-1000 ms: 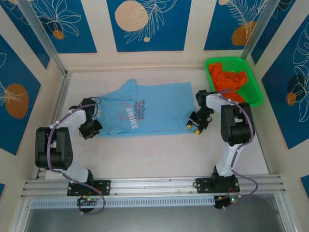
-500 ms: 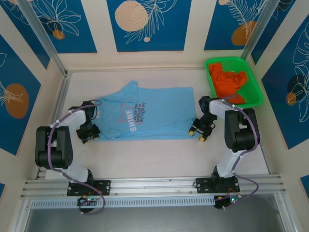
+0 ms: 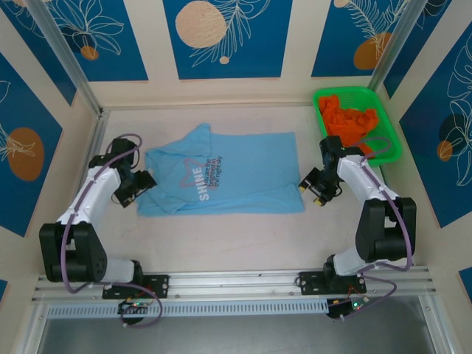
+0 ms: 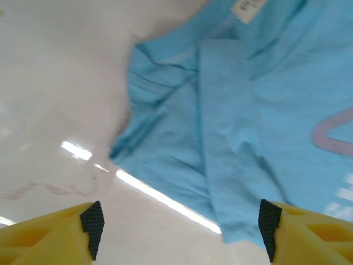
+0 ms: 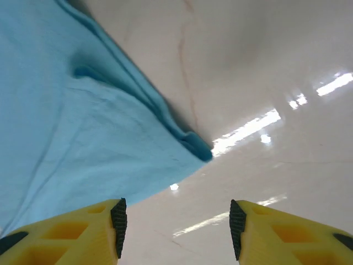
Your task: Fold and stack the t-shirts
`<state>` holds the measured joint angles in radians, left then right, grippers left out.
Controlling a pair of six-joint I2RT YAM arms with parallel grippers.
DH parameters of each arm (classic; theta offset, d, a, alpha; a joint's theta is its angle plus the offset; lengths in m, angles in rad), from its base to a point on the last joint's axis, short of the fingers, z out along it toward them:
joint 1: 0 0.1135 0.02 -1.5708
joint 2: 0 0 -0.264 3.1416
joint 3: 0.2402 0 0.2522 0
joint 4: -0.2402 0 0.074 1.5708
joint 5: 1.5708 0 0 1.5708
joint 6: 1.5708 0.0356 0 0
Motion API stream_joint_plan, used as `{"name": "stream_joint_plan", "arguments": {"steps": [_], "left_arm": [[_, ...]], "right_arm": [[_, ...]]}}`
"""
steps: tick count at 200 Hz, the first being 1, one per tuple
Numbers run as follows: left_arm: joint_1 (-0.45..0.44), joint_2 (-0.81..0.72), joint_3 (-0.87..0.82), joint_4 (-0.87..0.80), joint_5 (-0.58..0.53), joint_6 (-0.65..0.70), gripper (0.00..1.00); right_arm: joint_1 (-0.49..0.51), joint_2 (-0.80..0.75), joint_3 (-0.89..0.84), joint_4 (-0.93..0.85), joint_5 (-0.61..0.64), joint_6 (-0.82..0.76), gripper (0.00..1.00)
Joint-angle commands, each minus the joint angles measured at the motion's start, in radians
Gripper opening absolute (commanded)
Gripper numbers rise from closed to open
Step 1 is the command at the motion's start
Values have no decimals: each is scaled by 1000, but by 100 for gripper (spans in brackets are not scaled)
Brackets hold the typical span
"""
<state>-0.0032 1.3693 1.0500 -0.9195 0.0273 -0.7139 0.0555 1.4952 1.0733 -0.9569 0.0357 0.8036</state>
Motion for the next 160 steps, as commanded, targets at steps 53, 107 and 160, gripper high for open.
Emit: {"name": "stream_joint_plan", "arguments": {"steps": [53,107,160], "left_arm": [[-92,45,-92,191,398,-265,73],[-182,59,-89,138,237,-383,67],[-258,7,-198,173,163,-590,59]], "right_arm": [[135,172,102,57,-80,5,46],[141,209,109,61,-89,-17,46],[141,195,75,66,-98,-37,46]]}}
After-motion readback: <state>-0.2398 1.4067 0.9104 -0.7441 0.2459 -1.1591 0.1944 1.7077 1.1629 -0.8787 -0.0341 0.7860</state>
